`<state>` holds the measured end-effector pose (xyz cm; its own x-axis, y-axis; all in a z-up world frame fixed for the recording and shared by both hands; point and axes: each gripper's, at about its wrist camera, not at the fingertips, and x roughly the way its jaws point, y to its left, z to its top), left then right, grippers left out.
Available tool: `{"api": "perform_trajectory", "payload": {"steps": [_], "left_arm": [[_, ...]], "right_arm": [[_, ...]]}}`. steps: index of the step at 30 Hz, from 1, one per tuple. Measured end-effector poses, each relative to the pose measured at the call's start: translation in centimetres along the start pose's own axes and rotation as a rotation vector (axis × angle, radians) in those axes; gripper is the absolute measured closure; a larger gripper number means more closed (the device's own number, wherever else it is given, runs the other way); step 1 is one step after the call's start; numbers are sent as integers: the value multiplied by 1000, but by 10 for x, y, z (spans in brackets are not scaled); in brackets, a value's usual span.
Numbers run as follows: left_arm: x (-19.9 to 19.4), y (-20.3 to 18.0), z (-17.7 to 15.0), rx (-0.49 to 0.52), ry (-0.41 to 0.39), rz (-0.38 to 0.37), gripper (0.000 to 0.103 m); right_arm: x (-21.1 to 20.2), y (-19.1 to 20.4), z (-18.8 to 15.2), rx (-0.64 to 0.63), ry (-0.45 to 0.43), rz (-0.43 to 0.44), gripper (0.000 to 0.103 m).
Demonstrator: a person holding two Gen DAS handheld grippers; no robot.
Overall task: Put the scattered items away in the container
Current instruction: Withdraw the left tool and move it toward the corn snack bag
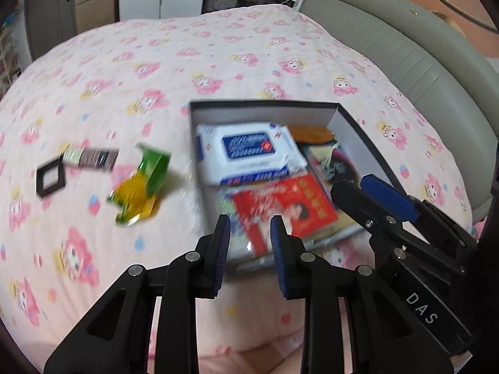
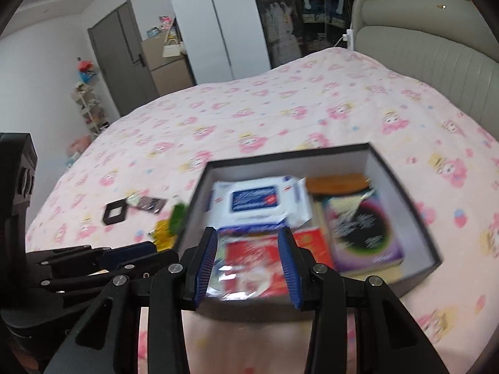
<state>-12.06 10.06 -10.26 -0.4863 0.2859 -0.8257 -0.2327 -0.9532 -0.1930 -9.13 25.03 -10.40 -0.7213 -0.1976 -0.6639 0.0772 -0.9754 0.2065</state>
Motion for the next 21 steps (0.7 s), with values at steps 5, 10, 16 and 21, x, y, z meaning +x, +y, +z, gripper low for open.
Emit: {"api": "perform_trajectory", "payload": {"steps": [5, 10, 16, 21], "left_arm": [[-16, 36, -24, -48, -10, 9, 77], [-35, 81, -37, -121, -34, 25, 77], [-41, 149, -42, -255, -13, 66, 77], [-17, 198, -27, -374, 56, 71, 77]], "right_arm": [[9, 38, -13, -54, 61, 76, 67], [21, 82, -15, -107, 87, 148, 67], [59, 143, -11, -188, 166, 241, 67], [108, 169, 7, -162, 249, 226, 67]]}}
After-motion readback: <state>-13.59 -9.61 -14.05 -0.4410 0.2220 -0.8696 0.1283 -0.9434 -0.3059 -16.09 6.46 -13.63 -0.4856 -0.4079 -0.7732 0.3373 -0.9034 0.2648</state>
